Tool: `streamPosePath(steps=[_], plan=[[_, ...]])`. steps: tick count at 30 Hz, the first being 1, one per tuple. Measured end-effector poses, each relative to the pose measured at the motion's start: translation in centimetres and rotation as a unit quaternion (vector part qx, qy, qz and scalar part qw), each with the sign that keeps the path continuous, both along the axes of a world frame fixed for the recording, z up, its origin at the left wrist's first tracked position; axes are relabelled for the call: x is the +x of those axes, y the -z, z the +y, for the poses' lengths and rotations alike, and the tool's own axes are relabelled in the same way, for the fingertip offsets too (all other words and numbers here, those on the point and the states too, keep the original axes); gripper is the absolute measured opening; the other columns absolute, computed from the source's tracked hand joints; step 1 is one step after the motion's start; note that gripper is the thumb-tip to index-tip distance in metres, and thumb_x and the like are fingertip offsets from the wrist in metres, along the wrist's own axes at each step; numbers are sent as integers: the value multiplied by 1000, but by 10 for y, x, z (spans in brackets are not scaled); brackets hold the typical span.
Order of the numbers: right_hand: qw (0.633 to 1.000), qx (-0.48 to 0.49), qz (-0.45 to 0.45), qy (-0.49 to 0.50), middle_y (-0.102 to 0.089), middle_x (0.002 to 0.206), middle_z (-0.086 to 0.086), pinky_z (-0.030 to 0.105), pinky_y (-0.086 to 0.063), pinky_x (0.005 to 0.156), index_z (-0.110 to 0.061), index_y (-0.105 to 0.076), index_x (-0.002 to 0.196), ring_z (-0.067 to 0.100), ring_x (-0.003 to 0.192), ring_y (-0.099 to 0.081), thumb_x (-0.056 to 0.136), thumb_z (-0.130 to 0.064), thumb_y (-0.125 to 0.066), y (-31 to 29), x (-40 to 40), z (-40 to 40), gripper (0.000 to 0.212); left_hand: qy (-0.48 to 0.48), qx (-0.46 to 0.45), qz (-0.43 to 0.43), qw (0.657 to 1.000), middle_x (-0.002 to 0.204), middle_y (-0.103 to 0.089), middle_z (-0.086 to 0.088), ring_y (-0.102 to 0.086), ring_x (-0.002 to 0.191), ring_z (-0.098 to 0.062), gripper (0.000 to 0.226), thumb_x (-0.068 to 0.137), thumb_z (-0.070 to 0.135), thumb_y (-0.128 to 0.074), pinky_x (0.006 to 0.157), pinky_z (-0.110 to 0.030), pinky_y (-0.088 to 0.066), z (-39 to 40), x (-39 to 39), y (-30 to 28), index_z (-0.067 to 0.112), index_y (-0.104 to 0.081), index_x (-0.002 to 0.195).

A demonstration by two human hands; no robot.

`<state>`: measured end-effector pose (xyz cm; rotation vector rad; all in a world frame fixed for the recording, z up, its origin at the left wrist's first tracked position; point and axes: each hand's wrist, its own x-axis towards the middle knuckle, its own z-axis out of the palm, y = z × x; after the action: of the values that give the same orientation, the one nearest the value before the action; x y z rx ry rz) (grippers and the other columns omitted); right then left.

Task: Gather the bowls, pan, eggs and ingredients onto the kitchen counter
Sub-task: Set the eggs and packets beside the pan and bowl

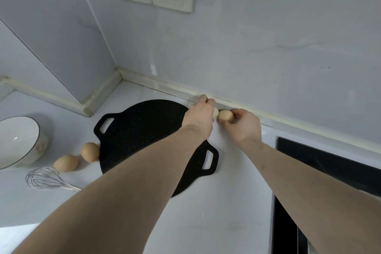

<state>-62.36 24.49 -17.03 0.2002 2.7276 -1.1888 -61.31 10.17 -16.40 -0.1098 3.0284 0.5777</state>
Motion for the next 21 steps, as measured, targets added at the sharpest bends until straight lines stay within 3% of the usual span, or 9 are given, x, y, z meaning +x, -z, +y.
streamPosePath(steps=[3, 6, 9, 13, 15, 18, 21], plan=[[1000, 1, -1, 1, -68, 90, -14, 24, -45, 74, -30, -67, 95, 13, 89, -64, 80, -37, -79, -3, 3, 1, 21, -4, 10, 0, 1000, 132, -42, -4, -59, 101, -31, 50, 89, 3, -67, 77, -38, -52, -3, 1, -5, 16, -49, 133], [1000, 8, 2, -1, -65, 99, -13, 26, -45, 82, -26, -67, 114, 12, 94, -60, 79, -39, -82, -9, 8, 3, 41, -7, 33, 6, 999, 134, -42, -1, -59, 101, -29, 53, 88, -1, -66, 73, -34, -47, -5, 7, -12, 18, -50, 135], [1000, 2, 7, -5, -62, 116, -7, 36, -51, 94, -27, -63, 126, 16, 103, -62, 76, -43, -83, -17, 19, 5, 56, -7, 79, 27, 996, 140, -40, 3, -57, 99, -23, 53, 92, 2, -63, 77, -30, -45, -22, 30, -29, 21, -49, 140], [995, 18, 99, -10, -49, 127, -6, 41, -53, 93, -30, -59, 126, 20, 107, -59, 83, -39, -77, -34, 49, -3, 47, -27, 114, 75, 990, 142, -41, 9, -62, 89, -12, 43, 96, 16, -63, 87, -29, -56, -75, 85, -55, 26, -52, 136], [987, -5, 148, -57, -50, 118, -11, 37, -54, 87, -31, -61, 119, 14, 95, -59, 87, -29, -74, -45, 72, -28, 35, -49, 96, 86, 990, 140, -42, 10, -62, 87, -8, 36, 97, 22, -61, 83, -26, -56, -118, 118, -66, 28, -54, 133], [971, -22, 128, -202, -55, 109, -15, 29, -55, 81, -31, -64, 119, 5, 84, -58, 88, -23, -72, -53, 107, -86, 33, -108, 14, 61, 992, 137, -47, 10, -62, 94, -13, 29, 98, 22, -56, 78, -27, -48, -186, 164, -77, 30, -57, 126], [931, 15, 89, -354, -52, 121, -16, 27, -56, 85, -32, -60, 130, 2, 90, -60, 91, -30, -70, -51, 130, -152, 40, -175, -59, -29, 982, 138, -50, 6, -64, 100, -25, 37, 90, 19, -55, 79, -32, -44, -238, 194, -80, 30, -59, 125]])
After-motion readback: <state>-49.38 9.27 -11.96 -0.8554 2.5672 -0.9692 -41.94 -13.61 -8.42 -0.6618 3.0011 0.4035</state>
